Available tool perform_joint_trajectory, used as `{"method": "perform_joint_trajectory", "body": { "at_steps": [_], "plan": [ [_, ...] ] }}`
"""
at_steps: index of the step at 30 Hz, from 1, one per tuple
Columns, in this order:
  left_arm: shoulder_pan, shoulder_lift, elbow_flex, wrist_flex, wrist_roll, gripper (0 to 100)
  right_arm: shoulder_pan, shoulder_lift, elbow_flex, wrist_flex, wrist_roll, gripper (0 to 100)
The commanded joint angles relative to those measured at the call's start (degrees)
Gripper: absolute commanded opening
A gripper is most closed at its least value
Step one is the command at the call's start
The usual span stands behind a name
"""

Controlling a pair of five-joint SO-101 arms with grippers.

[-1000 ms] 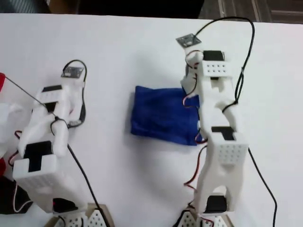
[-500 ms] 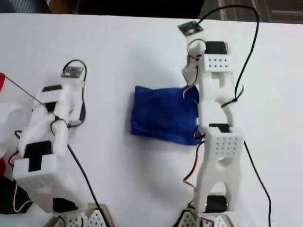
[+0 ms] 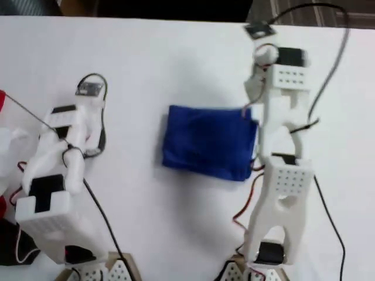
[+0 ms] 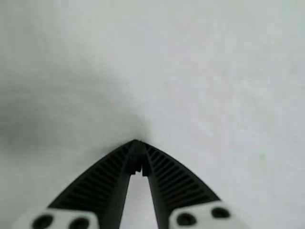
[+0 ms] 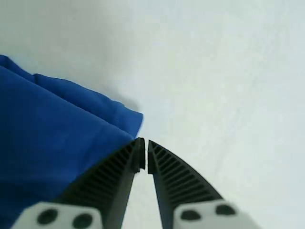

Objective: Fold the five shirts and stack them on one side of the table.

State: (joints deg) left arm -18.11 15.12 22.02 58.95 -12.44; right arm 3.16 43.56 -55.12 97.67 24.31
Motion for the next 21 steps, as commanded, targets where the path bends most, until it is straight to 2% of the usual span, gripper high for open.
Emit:
{"method": "perform_joint_trajectory", "body": {
  "at_steps": [1, 6, 11, 17, 21],
  "plan": [
    [0.09, 0.26, -2.42, -0.44, 0.26, 3, 3.38, -0.13, 2.11, 0.31, 0.26, 2.1],
    [0.09, 0.26, -2.42, -0.44, 0.26, 3, 3.12, -0.22, 4.31, -0.57, 4.66, 2.2],
    [0.09, 0.26, -2.42, -0.44, 0.26, 3, 1.45, -3.12, 8.79, 0.75, 4.66, 2.9],
    [0.09, 0.26, -2.42, -0.44, 0.26, 3, -4.35, -10.95, 22.07, 0.48, 4.48, 17.0],
    [0.09, 0.26, -2.42, -0.44, 0.26, 3, -6.20, -13.14, 24.00, 0.13, 4.57, 11.7]
  ]
}}
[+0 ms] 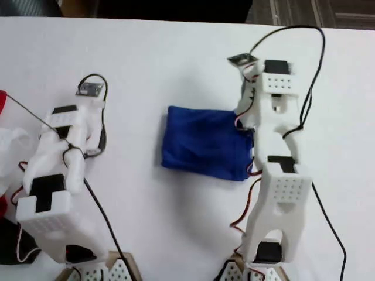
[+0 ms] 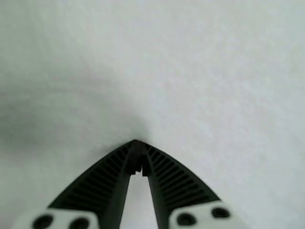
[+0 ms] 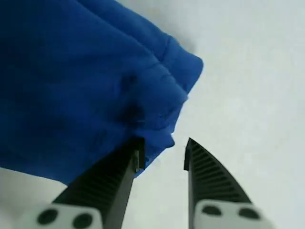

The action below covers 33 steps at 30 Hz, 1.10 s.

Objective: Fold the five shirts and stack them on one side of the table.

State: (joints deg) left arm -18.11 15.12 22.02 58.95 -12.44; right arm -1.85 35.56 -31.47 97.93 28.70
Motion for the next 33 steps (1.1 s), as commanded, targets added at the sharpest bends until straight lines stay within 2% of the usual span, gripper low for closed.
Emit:
{"method": "perform_joint_trajectory", "body": {
  "at_steps": [1, 11, 15, 26, 33],
  "plan": [
    [0.09, 0.26, -2.42, -0.44, 0.26, 3, -1.19, -5.23, 0.35, -0.22, 0.26, 10.7],
    [0.09, 0.26, -2.42, -0.44, 0.26, 3, -0.66, -5.05, 0.44, -2.51, 0.62, 9.7],
    [0.09, 0.26, -2.42, -0.44, 0.26, 3, -0.75, -5.05, 0.44, -4.79, 2.02, 1.8],
    [0.09, 0.26, -2.42, -0.44, 0.26, 3, -0.31, -5.49, -0.62, -10.86, 5.71, 2.1],
    [0.09, 0.26, -2.42, -0.44, 0.26, 3, 2.15, -4.97, -8.88, -11.12, 5.98, 2.1]
  ]
}}
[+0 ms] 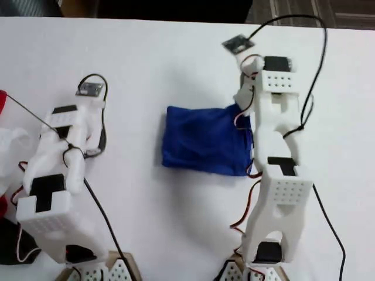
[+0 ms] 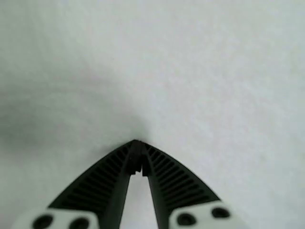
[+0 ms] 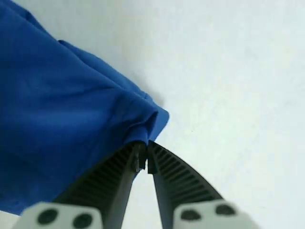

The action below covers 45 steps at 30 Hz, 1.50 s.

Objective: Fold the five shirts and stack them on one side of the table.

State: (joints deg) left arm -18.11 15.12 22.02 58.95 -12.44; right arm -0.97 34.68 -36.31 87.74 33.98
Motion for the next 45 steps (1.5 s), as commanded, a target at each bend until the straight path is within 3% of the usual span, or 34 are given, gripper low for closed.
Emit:
{"method": "perform_joint_trajectory", "body": {
  "at_steps": [1, 10, 16, 24, 30, 45],
  "plan": [
    [0.09, 0.26, -2.42, -0.44, 0.26, 3, 1.36, -3.56, -4.66, -0.92, 1.41, 2.1],
    [0.09, 0.26, -2.42, -0.44, 0.26, 3, 2.24, 7.34, -15.21, -0.84, 2.11, 2.1],
    [0.09, 0.26, -2.42, -0.44, 0.26, 3, -1.27, 8.22, -22.42, 10.51, 0.70, 2.8],
    [0.09, 0.26, -2.42, -0.44, 0.26, 3, -6.81, 8.84, -15.38, 10.33, -0.26, 32.8],
    [0.09, 0.26, -2.42, -0.44, 0.26, 3, -8.13, 10.68, -9.67, 9.54, 2.02, 30.7],
    [0.09, 0.26, -2.42, -0.44, 0.26, 3, -5.93, 16.22, -6.33, 7.78, -2.11, 30.6]
  ]
}}
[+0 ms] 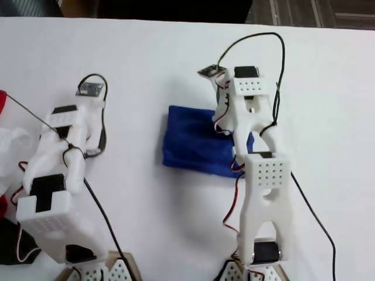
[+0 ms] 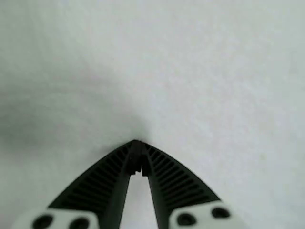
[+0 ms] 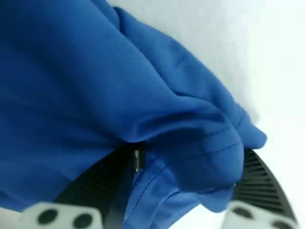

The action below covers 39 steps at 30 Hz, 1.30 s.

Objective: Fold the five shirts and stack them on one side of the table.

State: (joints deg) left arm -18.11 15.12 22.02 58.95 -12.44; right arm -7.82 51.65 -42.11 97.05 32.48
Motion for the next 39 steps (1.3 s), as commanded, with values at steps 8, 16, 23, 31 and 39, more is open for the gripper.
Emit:
{"method": "perform_joint_trajectory", "body": {
  "at_steps": [8, 16, 23, 31, 39],
  "plan": [
    [0.09, 0.26, -2.42, -0.44, 0.26, 3, 1.98, -12.35, -0.79, -1.54, -8.62, 30.6],
    [0.09, 0.26, -2.42, -0.44, 0.26, 3, 1.63, -22.20, 13.98, -0.57, -20.40, 30.7],
    [0.09, 0.26, -2.42, -0.44, 0.26, 3, 1.71, -22.29, 25.32, -8.31, -21.19, 30.7],
    [0.09, 0.26, -2.42, -0.44, 0.26, 3, 2.15, -20.70, 32.44, -17.63, -21.19, 30.6],
    [0.09, 0.26, -2.42, -0.44, 0.26, 3, 2.59, -9.71, 26.55, -13.93, -20.66, 26.1]
  ]
}}
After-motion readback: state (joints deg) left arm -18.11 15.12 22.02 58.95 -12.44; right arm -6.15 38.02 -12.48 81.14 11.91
